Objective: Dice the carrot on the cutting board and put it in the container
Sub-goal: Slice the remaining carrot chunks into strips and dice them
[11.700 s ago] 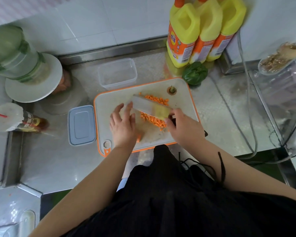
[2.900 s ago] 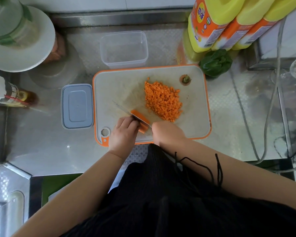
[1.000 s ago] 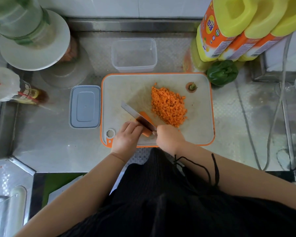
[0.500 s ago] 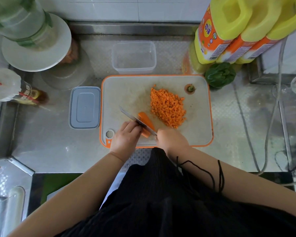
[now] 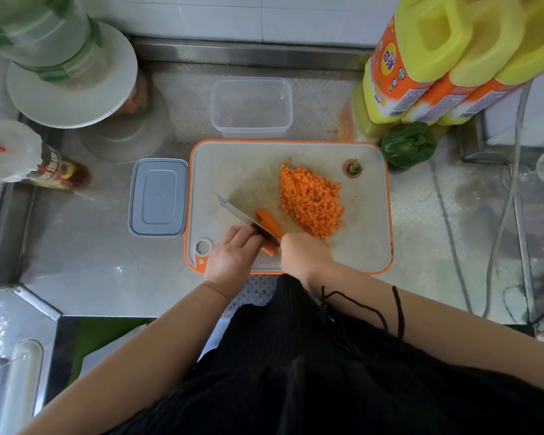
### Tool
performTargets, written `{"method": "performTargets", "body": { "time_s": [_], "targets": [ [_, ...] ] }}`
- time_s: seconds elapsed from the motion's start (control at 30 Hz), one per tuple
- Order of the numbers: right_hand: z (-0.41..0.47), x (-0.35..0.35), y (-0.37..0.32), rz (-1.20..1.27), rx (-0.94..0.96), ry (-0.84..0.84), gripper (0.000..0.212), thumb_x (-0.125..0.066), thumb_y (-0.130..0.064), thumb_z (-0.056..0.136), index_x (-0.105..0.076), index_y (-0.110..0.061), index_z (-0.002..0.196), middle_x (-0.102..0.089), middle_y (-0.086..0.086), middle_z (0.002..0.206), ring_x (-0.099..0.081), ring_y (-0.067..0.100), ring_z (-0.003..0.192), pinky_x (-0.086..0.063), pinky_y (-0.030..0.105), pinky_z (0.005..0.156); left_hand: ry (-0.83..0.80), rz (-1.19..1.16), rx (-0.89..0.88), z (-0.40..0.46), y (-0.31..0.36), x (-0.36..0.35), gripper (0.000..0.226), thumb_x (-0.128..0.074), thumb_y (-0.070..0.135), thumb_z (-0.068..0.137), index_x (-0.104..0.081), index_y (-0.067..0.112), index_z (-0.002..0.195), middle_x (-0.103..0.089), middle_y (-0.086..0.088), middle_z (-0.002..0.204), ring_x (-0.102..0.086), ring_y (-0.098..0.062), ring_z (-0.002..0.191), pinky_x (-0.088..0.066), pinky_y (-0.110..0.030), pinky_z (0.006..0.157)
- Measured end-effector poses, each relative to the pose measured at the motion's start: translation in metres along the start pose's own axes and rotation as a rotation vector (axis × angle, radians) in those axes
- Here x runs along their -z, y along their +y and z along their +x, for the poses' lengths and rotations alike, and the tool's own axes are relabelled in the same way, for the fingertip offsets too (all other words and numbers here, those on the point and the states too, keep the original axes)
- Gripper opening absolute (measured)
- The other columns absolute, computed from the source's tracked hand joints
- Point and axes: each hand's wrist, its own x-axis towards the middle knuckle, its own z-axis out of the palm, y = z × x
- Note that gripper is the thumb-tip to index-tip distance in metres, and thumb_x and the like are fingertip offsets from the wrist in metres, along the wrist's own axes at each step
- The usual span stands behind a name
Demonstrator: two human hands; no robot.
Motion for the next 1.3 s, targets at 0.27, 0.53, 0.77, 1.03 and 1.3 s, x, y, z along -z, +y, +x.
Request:
{"method": "performTargets", "body": {
  "time_s": [0.27,0.53,0.77,1.03,1.3],
  "targets": [
    [0.006,-0.003,0.019,0.148,0.007,0.017,0.028,-0.043,-0.029,0.1,-0.048,-0.011,0.08,-0.051,0.004,0.073,-0.053,0.026,0.07,-0.04,0.033,0.06,0.035,0.013,-0.043,0.0,-0.004,-0.001,0.022,-0.076,-0.005,0.076,-0.069,0.007,0.092,-0.065,-0.008,0.098,-0.053,-0.025,0.094,-0.056,-0.037,0.072],
    [-0.006,-0.017,0.029,0.076,0.074,0.056,0.015,-0.044,-0.018,0.098,-0.047,-0.013,0.083,-0.047,0.0,0.07,-0.054,0.024,0.071,-0.037,0.029,0.054,0.006,0.002,-0.042,0.0,-0.005,0.003,0.026,-0.076,-0.008,0.074,-0.07,0.007,0.094,-0.065,-0.008,0.098,-0.055,-0.025,0.095,-0.058,-0.037,0.067],
    [-0.01,-0.007,0.017,0.012,0.029,-0.025,0.01,-0.048,-0.011,0.094,-0.057,-0.007,0.097,-0.049,0.002,0.071,-0.058,0.026,0.076,-0.042,0.033,0.063,0.02,-0.025,-0.035,0.0,-0.006,0.003,0.025,-0.078,-0.008,0.073,-0.07,0.005,0.094,-0.065,-0.01,0.098,-0.056,-0.026,0.094,-0.058,-0.039,0.063],
    [-0.007,0.016,-0.006,-0.057,-0.005,-0.062,0.012,-0.046,-0.001,0.091,-0.051,-0.011,0.089,-0.043,0.001,0.068,-0.046,0.019,0.063,-0.04,0.029,0.064,0.026,-0.047,-0.041,0.0,-0.007,0.0,0.023,-0.076,-0.006,0.078,-0.073,0.006,0.097,-0.067,-0.009,0.098,-0.057,-0.026,0.095,-0.058,-0.038,0.07],
    [0.002,-0.017,0.009,0.058,0.012,0.02,0.007,-0.053,-0.013,0.091,-0.058,-0.009,0.088,-0.055,0.003,0.076,-0.061,0.026,0.075,-0.048,0.033,0.062,0.017,-0.018,-0.073,-0.001,-0.01,-0.001,0.023,-0.074,-0.004,0.079,-0.072,0.006,0.099,-0.066,-0.009,0.101,-0.06,-0.027,0.096,-0.057,-0.037,0.073]
  ]
}}
